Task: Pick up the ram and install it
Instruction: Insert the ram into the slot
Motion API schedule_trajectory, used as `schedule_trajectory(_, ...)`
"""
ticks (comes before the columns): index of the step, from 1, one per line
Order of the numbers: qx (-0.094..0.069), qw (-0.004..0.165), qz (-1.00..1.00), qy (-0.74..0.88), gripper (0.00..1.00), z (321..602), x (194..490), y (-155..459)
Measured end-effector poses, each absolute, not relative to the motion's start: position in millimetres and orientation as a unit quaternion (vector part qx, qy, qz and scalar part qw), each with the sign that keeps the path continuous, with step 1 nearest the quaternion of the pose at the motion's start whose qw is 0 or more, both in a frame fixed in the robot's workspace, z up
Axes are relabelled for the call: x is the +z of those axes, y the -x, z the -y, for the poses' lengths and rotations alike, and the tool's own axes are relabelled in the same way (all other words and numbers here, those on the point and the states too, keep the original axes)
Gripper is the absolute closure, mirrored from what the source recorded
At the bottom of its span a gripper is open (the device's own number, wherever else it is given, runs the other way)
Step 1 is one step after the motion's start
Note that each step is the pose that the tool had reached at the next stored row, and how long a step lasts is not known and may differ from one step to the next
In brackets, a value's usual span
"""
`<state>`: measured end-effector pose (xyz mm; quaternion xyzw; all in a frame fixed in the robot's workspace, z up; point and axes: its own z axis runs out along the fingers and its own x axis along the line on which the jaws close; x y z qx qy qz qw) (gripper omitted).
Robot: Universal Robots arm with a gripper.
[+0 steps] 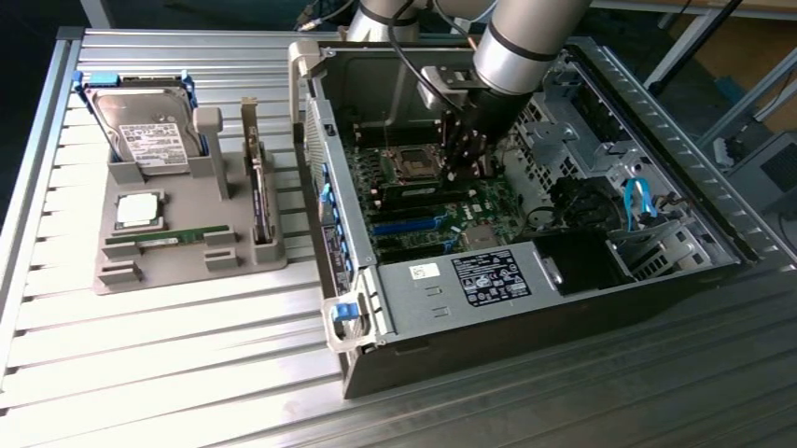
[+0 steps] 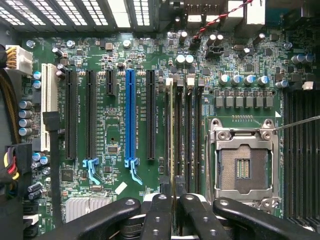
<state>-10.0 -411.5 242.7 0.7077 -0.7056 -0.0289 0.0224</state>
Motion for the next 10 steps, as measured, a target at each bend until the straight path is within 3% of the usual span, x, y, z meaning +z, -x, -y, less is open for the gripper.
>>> schedule_trajectory(10, -0.029, 0.023, 0.706, -0.708, 0.87, 411.5, 239.4, 10.0)
